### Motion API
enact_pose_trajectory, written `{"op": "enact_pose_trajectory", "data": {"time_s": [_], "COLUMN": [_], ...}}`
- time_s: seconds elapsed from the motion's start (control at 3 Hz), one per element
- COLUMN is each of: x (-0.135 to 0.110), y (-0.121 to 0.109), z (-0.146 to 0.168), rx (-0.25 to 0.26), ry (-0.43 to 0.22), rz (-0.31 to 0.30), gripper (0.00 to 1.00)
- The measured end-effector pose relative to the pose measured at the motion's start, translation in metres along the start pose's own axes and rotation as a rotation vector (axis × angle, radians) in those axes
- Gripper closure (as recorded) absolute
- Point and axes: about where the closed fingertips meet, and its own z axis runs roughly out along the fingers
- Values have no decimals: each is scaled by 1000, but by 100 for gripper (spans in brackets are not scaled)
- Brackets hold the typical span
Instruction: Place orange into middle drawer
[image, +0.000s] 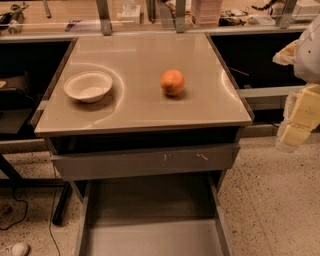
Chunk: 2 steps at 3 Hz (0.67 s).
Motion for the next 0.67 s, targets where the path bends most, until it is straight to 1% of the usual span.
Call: {"op": "enact_pose_trajectory", "data": {"time_s": [0.33, 0.67], "x": [-7, -28], "y": [-8, -32], "z": [2, 8], "rx": [8, 14], "ry": [6, 18], "rz": [-12, -35], "gripper": [0, 0]}}
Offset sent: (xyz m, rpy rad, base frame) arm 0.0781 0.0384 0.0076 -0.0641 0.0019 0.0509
